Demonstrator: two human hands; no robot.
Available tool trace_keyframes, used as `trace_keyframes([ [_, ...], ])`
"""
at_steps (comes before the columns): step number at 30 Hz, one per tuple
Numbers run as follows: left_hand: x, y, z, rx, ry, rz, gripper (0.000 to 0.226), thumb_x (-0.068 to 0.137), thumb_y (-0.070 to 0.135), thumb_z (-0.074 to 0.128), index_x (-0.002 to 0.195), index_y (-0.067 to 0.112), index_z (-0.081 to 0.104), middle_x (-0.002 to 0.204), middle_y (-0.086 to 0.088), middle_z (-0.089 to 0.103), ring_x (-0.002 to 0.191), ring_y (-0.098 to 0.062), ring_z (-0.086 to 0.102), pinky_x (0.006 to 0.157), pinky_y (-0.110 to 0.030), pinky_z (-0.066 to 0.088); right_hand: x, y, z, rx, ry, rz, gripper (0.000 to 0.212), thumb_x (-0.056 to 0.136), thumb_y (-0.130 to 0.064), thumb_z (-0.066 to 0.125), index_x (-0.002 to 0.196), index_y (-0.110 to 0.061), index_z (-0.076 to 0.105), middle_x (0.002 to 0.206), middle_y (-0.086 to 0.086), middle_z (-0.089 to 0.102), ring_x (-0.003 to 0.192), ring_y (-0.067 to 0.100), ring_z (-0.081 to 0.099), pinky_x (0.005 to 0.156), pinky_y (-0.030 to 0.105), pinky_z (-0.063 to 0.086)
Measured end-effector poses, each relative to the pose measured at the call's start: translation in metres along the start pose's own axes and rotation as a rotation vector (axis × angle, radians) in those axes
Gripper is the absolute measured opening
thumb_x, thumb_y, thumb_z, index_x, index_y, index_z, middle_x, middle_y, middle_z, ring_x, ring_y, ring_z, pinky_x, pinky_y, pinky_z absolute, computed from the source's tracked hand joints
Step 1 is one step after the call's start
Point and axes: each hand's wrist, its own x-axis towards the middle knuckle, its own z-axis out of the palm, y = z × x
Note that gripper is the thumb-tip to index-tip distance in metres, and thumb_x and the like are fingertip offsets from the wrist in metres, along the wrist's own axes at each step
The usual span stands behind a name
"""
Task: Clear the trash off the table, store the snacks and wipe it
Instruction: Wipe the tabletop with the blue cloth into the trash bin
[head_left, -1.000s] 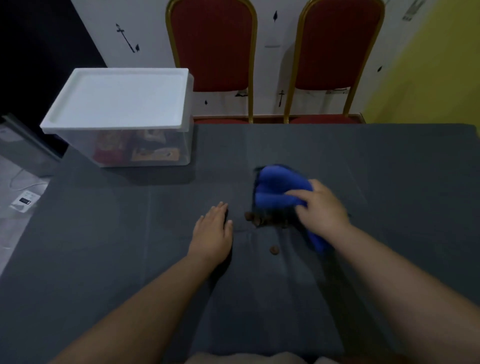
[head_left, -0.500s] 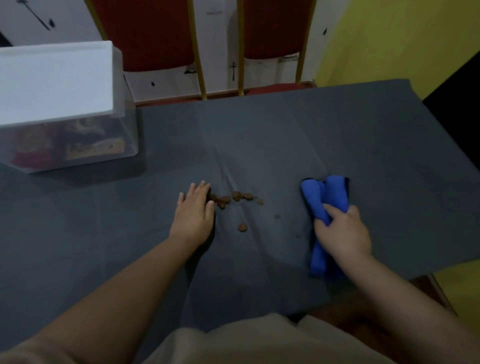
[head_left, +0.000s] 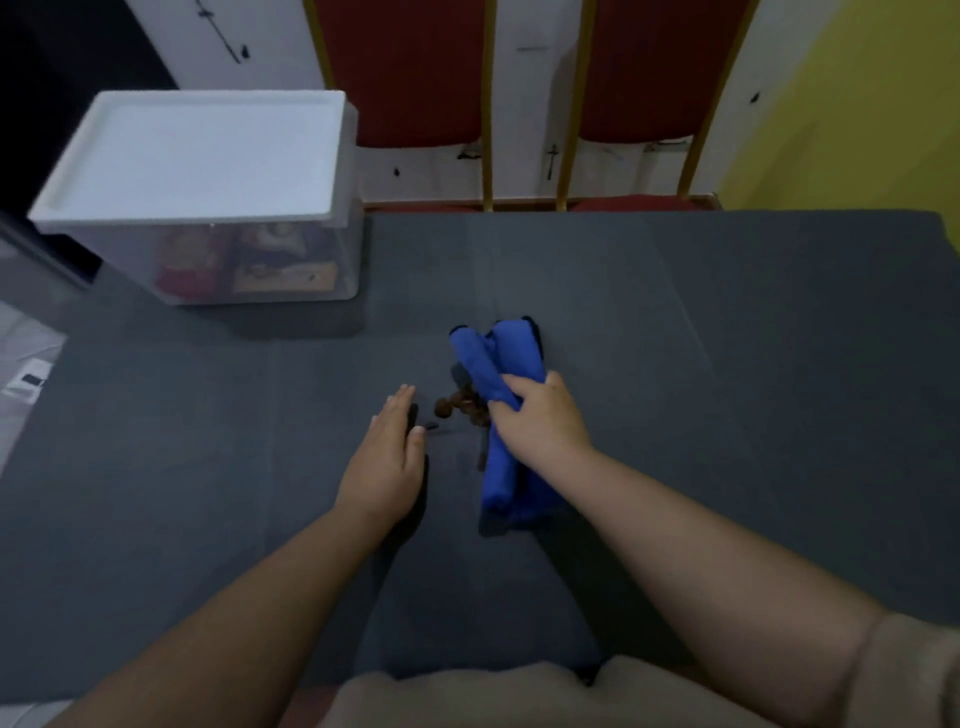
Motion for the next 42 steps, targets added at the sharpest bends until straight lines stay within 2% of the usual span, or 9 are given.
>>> trace_keyframes([
  [4,-0.01,-0.001,-0.005,-0.01,0.044,-0.059,0.051,0.102,0.021,0.031,0.15,0.018,0.015,0.157,0.005,0.014,0.138,-0.003,0.007,0.113,-0.021,0.005,0.022,0.02,-0.04,-0.166,0.17,-0.009,0.035,0.091,-0.031,0.05,0.125,-0.031,0.06,0.123,0.013,0.044,0.105,0.033,0.054,0.084,0.033,0.044],
  [7,-0.022,-0.001,-0.005,-0.005,0.093,-0.107,0.051,0.102,0.022,0.03,0.15,0.017,0.015,0.157,0.006,0.014,0.14,-0.005,0.007,0.115,-0.022,0.004,0.041,0.039,-0.075,-0.323,0.22,0.02,0.03,0.092,-0.031,0.046,0.118,-0.026,0.062,0.121,0.015,0.042,0.091,0.036,0.054,0.075,0.036,0.044],
  [10,-0.038,-0.001,-0.002,-0.013,0.143,-0.146,0.051,0.102,0.022,0.03,0.15,0.017,0.016,0.155,0.008,0.016,0.138,-0.001,0.005,0.114,-0.021,0.004,0.059,0.047,-0.085,-0.473,0.165,-0.004,0.028,0.096,-0.033,0.041,0.113,-0.025,0.061,0.12,0.012,0.039,0.079,0.026,0.045,0.067,0.035,0.041],
  [15,-0.06,-0.001,0.0,0.001,0.216,-0.175,0.05,0.101,0.022,0.03,0.15,0.016,0.017,0.158,0.004,0.015,0.145,-0.009,0.008,0.113,-0.018,0.002,0.067,0.024,-0.052,-0.641,0.058,-0.196,0.029,0.097,-0.034,0.042,0.118,-0.024,0.059,0.121,0.009,0.039,0.099,0.029,0.049,0.068,0.033,0.039],
  [20,-0.073,-0.004,-0.009,0.036,0.269,-0.211,0.052,0.101,0.024,0.03,0.15,0.013,0.016,0.159,0.0,0.012,0.146,-0.012,0.009,0.116,-0.022,0.001,0.027,0.006,-0.008,-0.605,-0.077,-0.409,0.028,0.096,-0.032,0.042,0.117,-0.028,0.06,0.122,0.006,0.041,0.101,0.028,0.049,0.071,0.033,0.039],
  [23,-0.076,-0.012,-0.012,0.064,0.228,-0.244,0.054,0.101,0.027,0.029,0.151,0.013,0.012,0.159,0.0,0.007,0.146,-0.013,0.004,0.118,-0.027,0.0,0.007,0.005,-0.008,-0.513,-0.094,-0.427,0.031,0.097,-0.033,0.042,0.125,-0.032,0.056,0.126,0.006,0.041,0.103,0.028,0.05,0.076,0.034,0.044],
  [30,-0.055,-0.048,-0.038,0.149,0.17,-0.24,0.053,0.101,0.026,0.029,0.15,0.011,0.014,0.159,-0.003,0.007,0.147,-0.018,0.003,0.119,-0.034,0.001,0.003,0.04,-0.071,-0.433,0.185,-0.002,0.034,0.095,-0.035,0.041,0.123,-0.027,0.058,0.118,0.017,0.041,0.096,0.04,0.055,0.075,0.037,0.041],
  [35,-0.031,-0.09,-0.082,0.272,0.057,-0.152,0.053,0.101,0.027,0.029,0.15,0.012,0.015,0.159,-0.003,0.007,0.147,-0.02,0.003,0.119,-0.035,0.0,-0.022,0.065,-0.075,-0.44,0.245,0.362,0.04,0.099,-0.037,0.031,0.129,-0.021,0.052,0.122,0.019,0.039,0.075,0.03,0.043,0.07,0.036,0.039],
  [42,-0.004,-0.144,-0.138,0.362,-0.054,-0.067,0.053,0.101,0.029,0.03,0.15,0.011,0.017,0.159,-0.005,0.008,0.147,-0.022,0.005,0.119,-0.038,0.001,-0.06,0.022,0.006,-0.396,0.295,0.448,0.037,0.098,-0.035,0.035,0.128,-0.021,0.052,0.123,0.017,0.04,0.095,0.037,0.054,0.074,0.036,0.041],
])
